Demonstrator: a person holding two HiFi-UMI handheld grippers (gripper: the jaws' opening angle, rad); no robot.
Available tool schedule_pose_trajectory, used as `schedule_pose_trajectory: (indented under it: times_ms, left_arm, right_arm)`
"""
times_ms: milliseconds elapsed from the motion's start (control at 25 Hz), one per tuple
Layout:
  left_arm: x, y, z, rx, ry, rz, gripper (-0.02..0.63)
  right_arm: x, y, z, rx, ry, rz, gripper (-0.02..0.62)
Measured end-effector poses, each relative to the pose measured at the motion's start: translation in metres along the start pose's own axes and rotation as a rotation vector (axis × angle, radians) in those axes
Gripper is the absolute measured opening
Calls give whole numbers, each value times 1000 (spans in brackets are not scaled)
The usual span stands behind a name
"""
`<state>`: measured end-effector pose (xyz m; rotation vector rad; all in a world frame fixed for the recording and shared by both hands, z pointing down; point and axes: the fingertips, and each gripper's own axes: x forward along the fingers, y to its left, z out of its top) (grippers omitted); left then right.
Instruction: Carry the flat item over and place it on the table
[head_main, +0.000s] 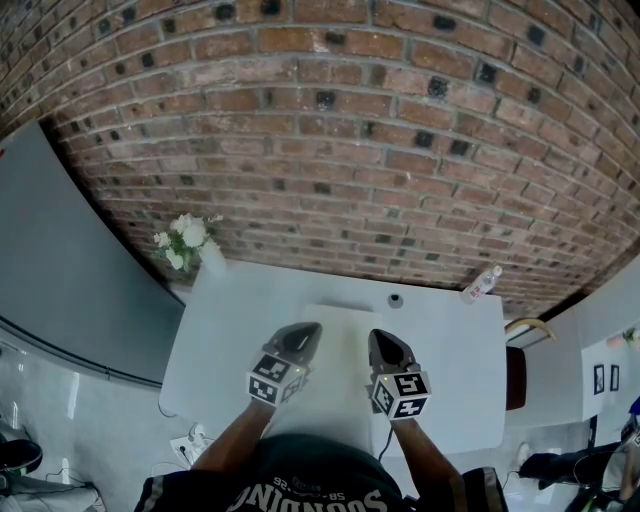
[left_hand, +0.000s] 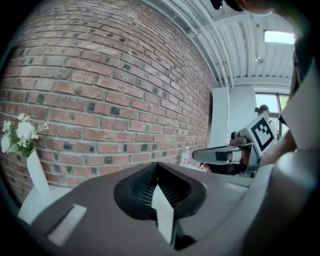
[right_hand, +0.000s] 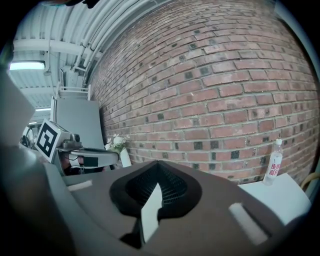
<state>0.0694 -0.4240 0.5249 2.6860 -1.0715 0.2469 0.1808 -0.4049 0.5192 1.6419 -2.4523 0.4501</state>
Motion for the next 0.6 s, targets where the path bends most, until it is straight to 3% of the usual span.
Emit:
schedule_pose_trajectory:
  times_ms: [600]
  left_arm:
    - [2,2,-5,-9,6,-2,9]
  right_arm:
    - [3,-1,-1,0,0,-3,-2]
